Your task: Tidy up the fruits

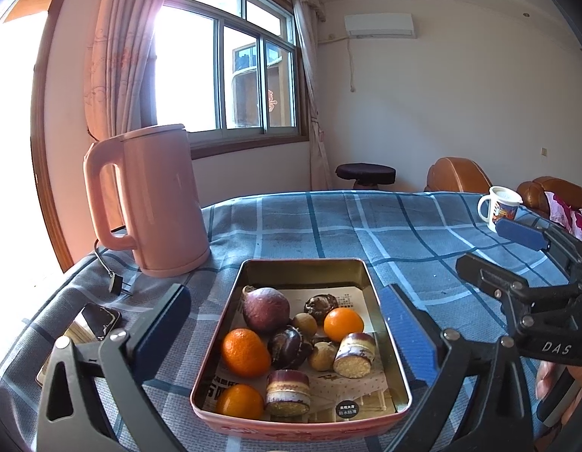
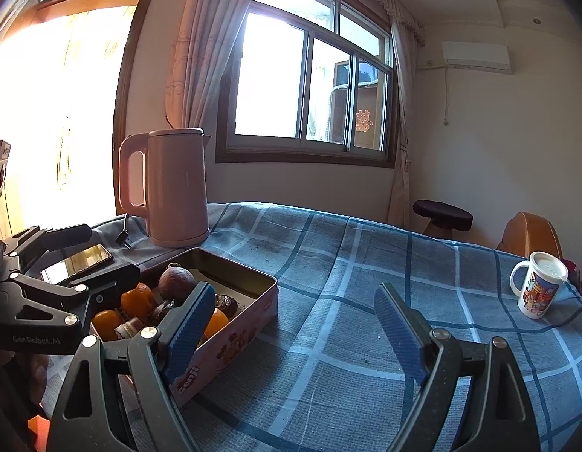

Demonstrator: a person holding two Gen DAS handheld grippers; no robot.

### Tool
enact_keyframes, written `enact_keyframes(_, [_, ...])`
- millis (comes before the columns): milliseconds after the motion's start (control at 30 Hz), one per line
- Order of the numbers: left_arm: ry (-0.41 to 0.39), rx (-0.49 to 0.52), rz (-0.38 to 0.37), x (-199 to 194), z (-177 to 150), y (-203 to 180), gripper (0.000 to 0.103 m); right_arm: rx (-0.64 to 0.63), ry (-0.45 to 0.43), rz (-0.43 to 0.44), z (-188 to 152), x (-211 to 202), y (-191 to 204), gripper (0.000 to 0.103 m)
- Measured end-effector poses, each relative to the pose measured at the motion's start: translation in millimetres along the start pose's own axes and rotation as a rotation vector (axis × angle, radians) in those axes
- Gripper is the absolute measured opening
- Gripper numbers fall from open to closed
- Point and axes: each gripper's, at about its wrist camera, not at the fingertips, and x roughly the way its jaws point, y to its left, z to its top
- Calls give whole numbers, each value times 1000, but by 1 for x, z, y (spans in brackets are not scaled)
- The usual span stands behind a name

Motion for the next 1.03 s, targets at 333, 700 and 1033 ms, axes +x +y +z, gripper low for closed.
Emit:
enact_keyframes(333, [-10, 31, 23, -2, 2, -9, 103, 7, -8, -15, -1, -6, -6, 87])
enact_keyframes(700, [-12, 39, 21, -2, 2, -13, 103, 7, 4, -21, -6, -6, -9, 87])
enact_keyframes(1033, [-16, 44, 17, -3, 0, -17, 103, 12, 30, -53, -11, -6, -25, 87])
